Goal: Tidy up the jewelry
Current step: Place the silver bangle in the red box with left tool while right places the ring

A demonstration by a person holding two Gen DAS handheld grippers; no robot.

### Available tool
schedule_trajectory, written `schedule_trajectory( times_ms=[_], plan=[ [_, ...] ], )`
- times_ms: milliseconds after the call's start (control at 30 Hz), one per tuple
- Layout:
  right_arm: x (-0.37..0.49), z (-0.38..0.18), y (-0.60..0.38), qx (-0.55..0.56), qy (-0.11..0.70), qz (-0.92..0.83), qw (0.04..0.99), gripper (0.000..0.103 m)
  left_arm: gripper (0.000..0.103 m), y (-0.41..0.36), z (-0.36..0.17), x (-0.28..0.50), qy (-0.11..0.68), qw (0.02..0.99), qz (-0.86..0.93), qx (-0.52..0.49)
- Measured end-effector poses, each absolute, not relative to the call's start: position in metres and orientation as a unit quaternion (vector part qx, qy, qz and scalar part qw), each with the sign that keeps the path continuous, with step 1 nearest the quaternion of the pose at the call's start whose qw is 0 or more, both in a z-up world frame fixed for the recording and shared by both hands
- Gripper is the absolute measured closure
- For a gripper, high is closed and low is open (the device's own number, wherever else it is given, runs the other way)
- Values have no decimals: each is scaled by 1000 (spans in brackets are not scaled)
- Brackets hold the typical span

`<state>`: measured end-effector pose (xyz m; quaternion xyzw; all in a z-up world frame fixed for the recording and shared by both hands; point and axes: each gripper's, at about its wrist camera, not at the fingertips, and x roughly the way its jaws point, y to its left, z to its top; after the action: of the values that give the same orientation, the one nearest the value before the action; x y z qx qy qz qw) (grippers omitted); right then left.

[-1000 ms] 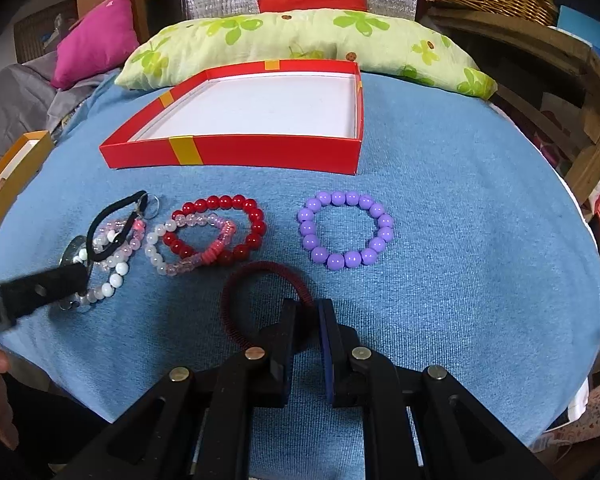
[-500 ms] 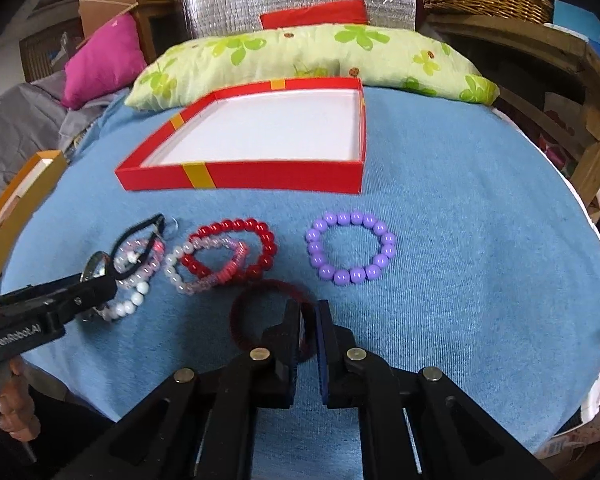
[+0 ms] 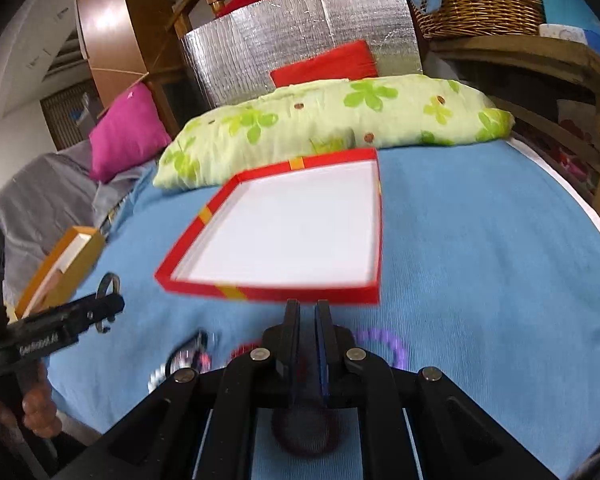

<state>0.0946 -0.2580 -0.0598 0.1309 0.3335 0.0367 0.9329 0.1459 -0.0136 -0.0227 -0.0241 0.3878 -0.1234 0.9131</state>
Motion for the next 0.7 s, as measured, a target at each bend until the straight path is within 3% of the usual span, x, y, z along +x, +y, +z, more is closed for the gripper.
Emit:
schedule_trajectory(
  times_ms=[200, 467, 633, 700],
  plan=[
    [99, -66, -279, 157, 362, 48, 918, 95, 41, -17, -24, 162, 376, 917, -128, -35],
    [108, -55, -285, 167, 336, 79, 924, 95, 41, -31, -37, 172, 391, 909, -138, -37],
    [108, -72, -275, 141, 417, 118, 890, 94, 41, -29, -45, 175, 408, 902, -137, -33],
    [98, -90, -266, 111, 467, 114, 870, 80, 41, -28, -44, 174, 408, 902, -135, -31]
  ],
)
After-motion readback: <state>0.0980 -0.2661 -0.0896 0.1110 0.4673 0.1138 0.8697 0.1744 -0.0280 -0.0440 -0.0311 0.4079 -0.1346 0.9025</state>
